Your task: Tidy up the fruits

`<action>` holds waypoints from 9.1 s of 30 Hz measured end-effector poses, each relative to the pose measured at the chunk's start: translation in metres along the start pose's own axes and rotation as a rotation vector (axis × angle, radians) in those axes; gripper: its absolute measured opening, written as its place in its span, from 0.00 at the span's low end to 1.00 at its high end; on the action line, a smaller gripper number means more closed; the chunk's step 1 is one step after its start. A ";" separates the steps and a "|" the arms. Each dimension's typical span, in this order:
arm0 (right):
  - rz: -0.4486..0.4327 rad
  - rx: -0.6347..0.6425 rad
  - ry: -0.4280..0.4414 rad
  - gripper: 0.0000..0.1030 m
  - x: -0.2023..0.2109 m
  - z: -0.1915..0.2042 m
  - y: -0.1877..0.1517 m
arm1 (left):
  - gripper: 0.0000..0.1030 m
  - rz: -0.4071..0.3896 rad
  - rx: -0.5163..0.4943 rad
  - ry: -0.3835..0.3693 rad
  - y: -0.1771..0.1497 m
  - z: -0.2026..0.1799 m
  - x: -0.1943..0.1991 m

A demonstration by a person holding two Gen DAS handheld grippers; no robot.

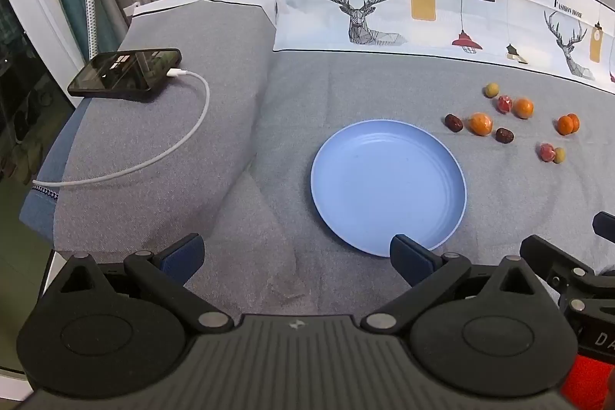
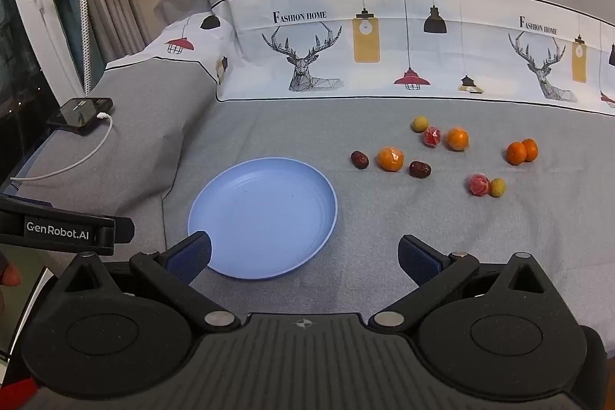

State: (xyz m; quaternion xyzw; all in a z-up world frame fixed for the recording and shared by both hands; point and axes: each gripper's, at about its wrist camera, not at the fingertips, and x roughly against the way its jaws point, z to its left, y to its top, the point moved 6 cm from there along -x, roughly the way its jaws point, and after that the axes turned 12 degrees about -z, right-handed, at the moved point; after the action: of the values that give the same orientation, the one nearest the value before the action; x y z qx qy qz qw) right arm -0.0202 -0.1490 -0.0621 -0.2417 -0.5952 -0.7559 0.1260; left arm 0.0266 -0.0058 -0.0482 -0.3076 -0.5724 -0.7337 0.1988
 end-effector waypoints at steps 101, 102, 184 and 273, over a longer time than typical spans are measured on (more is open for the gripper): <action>-0.072 0.065 0.031 0.30 0.042 -0.011 -0.017 | 0.41 -0.091 -0.063 -0.257 -0.007 -0.012 0.034; -0.071 0.066 0.031 0.30 0.041 -0.011 -0.018 | 0.41 -0.091 -0.061 -0.257 -0.006 -0.011 0.034; -0.006 -0.050 -0.026 0.92 -0.006 -0.032 -0.008 | 1.00 -0.020 -0.026 -0.168 0.014 -0.023 -0.027; 0.013 -0.064 -0.009 0.99 0.024 -0.026 -0.031 | 1.00 0.014 -0.021 -0.114 -0.008 -0.026 0.000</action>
State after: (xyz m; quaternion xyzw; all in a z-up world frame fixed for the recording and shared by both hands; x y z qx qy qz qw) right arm -0.0611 -0.1635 -0.0803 -0.2527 -0.5696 -0.7728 0.1202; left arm 0.0154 -0.0288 -0.0576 -0.3548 -0.5728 -0.7196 0.1677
